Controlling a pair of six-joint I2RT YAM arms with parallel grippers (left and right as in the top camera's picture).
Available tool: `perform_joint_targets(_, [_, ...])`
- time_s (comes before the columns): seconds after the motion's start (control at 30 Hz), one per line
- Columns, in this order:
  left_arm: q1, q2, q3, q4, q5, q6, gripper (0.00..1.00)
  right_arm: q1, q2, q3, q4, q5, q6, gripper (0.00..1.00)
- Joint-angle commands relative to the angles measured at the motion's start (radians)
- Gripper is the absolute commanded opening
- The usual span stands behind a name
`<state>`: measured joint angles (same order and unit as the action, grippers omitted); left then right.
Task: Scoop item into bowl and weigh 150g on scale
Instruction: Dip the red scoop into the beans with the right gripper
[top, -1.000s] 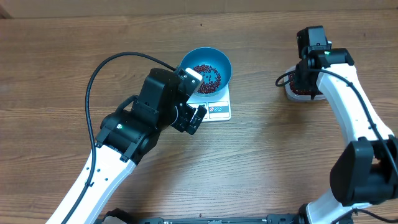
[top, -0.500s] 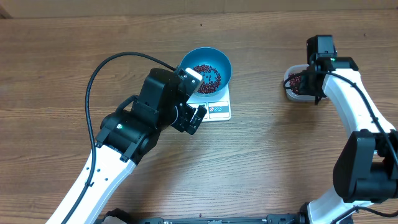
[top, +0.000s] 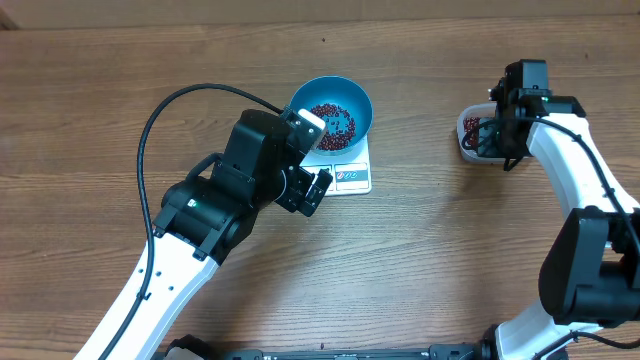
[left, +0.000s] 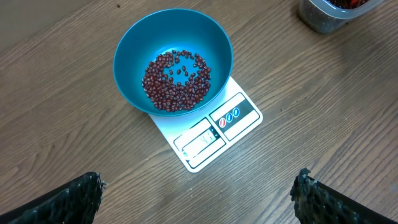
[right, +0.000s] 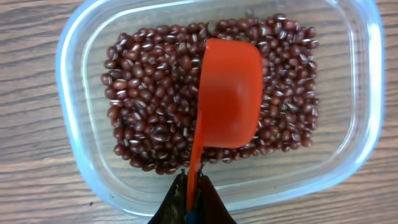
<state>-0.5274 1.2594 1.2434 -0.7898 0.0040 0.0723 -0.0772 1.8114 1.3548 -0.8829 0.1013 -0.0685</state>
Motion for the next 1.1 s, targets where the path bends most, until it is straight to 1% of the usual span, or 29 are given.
perform_joint_targets(0.0, [0.003, 0.004, -0.005, 0.000, 0.008, -0.016, 1.00, -0.036, 0.000, -0.008, 0.003, -0.132, -0.020, 0.04])
perform_joint_targets(0.23, [0.003, 0.004, -0.005, 0.000, 0.008, -0.016, 0.99, -0.142, 0.000, -0.008, -0.008, -0.377, -0.096, 0.04])
perform_joint_targets(0.37, [0.003, 0.004, -0.005, 0.000, 0.008, -0.016, 0.99, -0.181, 0.000, -0.008, -0.019, -0.462, -0.149, 0.04])
perform_joint_targets(0.57, [0.003, 0.004, -0.005, 0.000, 0.008, -0.016, 1.00, -0.190, 0.006, -0.008, -0.019, -0.498, -0.164, 0.04])
perform_joint_targets(0.93, [0.003, 0.004, -0.005, 0.000, 0.008, -0.016, 1.00, -0.208, 0.093, -0.008, -0.019, -0.560, -0.173, 0.04])
perform_joint_targets(1.07, [0.003, 0.004, -0.005, 0.000, 0.008, -0.016, 1.00, -0.254, 0.130, -0.008, -0.019, -0.650, -0.176, 0.04])
